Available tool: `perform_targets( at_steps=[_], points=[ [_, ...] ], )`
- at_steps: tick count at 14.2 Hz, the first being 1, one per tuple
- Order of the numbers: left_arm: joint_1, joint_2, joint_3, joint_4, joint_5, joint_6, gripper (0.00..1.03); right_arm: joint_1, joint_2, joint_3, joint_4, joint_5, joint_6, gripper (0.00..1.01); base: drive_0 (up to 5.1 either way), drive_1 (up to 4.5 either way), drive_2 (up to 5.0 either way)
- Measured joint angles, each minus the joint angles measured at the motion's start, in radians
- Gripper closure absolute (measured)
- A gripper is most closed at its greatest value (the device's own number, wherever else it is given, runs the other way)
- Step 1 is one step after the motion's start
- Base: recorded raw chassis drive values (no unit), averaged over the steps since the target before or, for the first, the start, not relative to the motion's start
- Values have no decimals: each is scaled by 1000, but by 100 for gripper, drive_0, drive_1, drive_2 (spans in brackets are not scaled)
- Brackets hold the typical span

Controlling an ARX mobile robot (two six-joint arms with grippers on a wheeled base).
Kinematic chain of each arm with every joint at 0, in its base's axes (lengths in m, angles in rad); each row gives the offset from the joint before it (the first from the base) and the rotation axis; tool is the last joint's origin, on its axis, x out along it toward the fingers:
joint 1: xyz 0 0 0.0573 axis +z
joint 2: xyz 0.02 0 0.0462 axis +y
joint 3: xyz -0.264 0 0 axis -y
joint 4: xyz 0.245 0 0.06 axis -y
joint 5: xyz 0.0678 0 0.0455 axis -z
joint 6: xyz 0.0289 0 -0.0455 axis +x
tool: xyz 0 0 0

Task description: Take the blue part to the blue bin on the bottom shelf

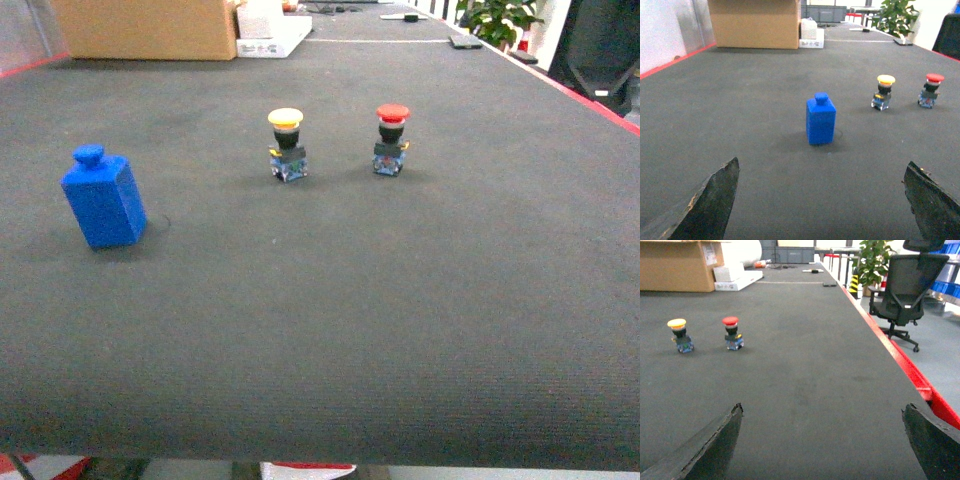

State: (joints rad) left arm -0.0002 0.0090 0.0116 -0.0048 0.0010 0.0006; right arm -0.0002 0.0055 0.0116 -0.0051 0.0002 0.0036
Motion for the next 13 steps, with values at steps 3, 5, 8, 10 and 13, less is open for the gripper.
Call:
perform_targets(
  at_steps=[3, 5, 8, 10, 13],
  points=[
    [0, 0, 0, 5, 0, 0, 5, 0, 0, 0, 4, 0, 0, 3, 0, 0, 0],
    [0, 0, 0, 0, -1, -1, 5, 0, 0, 0, -2, -1, 0, 3, 0, 0, 0],
    [0, 0, 0, 0, -1, 0, 5, 0, 0, 0, 3, 0, -1, 3, 0, 0, 0],
    [0, 0, 0, 3, -2, 0, 5, 0, 0, 0, 0, 0, -1, 3, 0, 0, 0],
    [0, 0, 0, 0, -2, 0, 5, 0, 0, 0, 0, 0, -1, 3, 0, 0, 0]
  ],
)
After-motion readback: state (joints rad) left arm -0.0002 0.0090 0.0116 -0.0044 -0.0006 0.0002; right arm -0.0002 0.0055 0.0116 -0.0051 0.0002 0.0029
